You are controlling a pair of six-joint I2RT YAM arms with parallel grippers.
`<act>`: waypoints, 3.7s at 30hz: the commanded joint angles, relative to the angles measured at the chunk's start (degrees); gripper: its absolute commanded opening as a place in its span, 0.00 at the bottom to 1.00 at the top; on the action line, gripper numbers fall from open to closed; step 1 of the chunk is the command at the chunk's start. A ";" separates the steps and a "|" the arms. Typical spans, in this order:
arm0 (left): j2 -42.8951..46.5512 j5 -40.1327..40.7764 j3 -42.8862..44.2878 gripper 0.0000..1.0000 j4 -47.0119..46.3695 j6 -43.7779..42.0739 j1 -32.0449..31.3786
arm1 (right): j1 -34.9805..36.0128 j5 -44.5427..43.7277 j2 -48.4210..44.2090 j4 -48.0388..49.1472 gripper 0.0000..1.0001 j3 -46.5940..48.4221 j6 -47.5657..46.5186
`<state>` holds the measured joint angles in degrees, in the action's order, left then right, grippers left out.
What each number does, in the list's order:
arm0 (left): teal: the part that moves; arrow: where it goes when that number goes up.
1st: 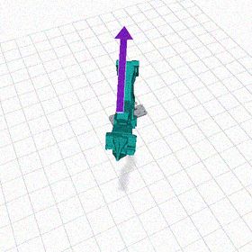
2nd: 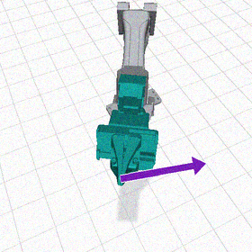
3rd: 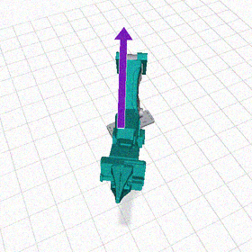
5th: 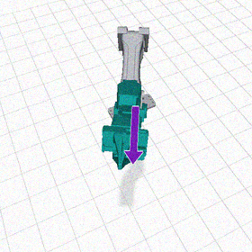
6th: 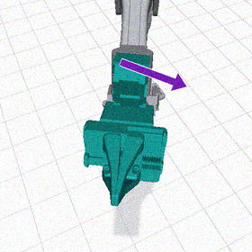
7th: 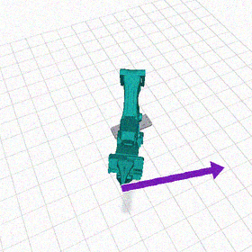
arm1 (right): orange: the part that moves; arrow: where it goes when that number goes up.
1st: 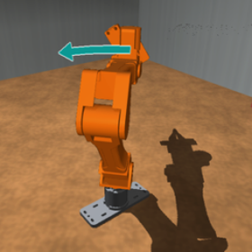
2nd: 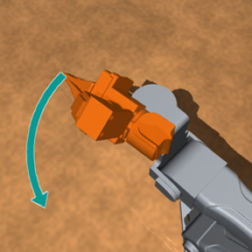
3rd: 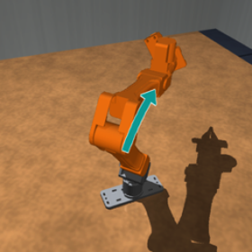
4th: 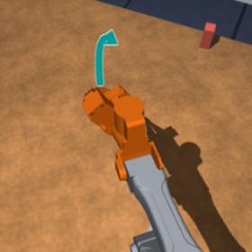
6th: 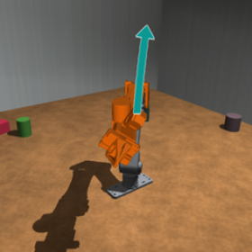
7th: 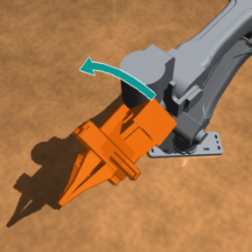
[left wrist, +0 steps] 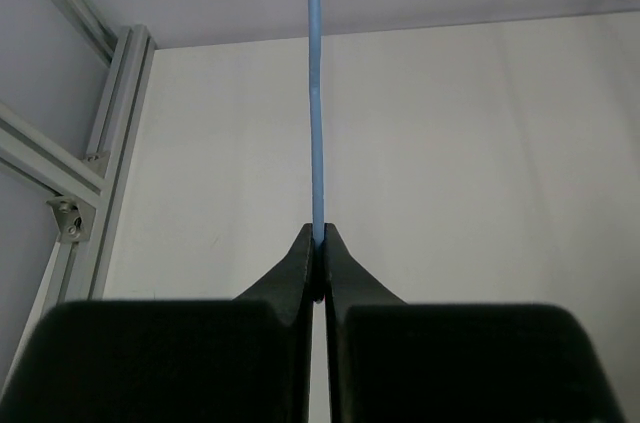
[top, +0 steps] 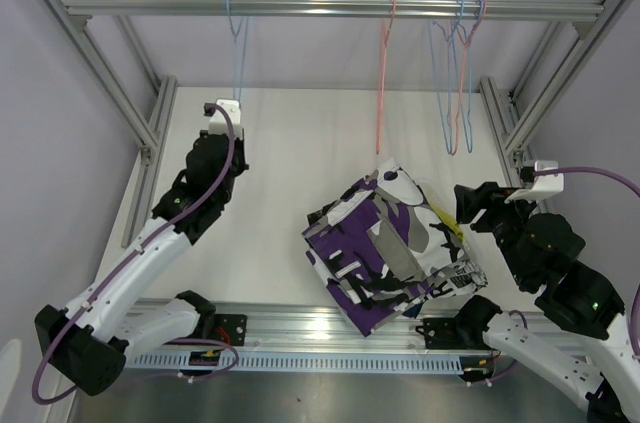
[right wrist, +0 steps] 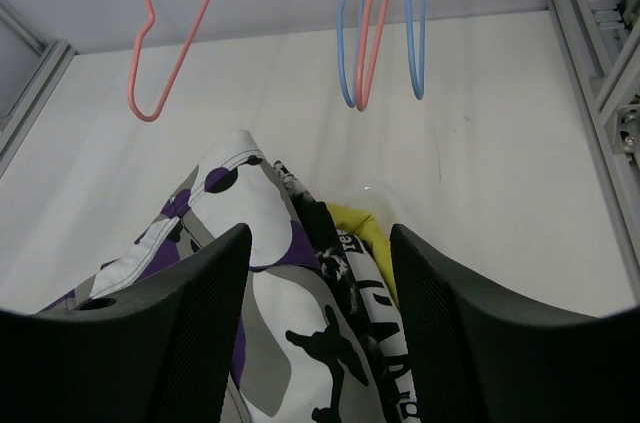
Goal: Remove the trousers from the hanger
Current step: Move the hanger to the clothesline.
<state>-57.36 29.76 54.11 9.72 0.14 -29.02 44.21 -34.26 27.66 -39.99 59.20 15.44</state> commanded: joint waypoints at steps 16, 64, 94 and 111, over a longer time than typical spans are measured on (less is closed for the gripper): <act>-15.83 5.66 12.51 0.01 -2.24 7.06 -17.39 | 0.44 -3.62 -1.47 1.67 0.63 -0.14 1.26; 7.95 15.07 8.31 0.98 8.66 -1.11 -30.84 | -4.03 -13.47 20.58 -7.46 0.96 16.73 -3.14; 15.53 8.30 0.82 0.99 6.98 -0.58 -27.50 | -26.98 15.71 31.66 -1.76 0.73 15.68 -2.87; 15.62 8.30 0.65 0.99 7.07 -0.58 -27.50 | -27.77 18.18 35.80 0.79 0.51 17.26 -3.40</act>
<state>-42.22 38.74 55.07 18.09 0.40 -56.86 16.75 -16.08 63.00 -41.25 74.89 12.80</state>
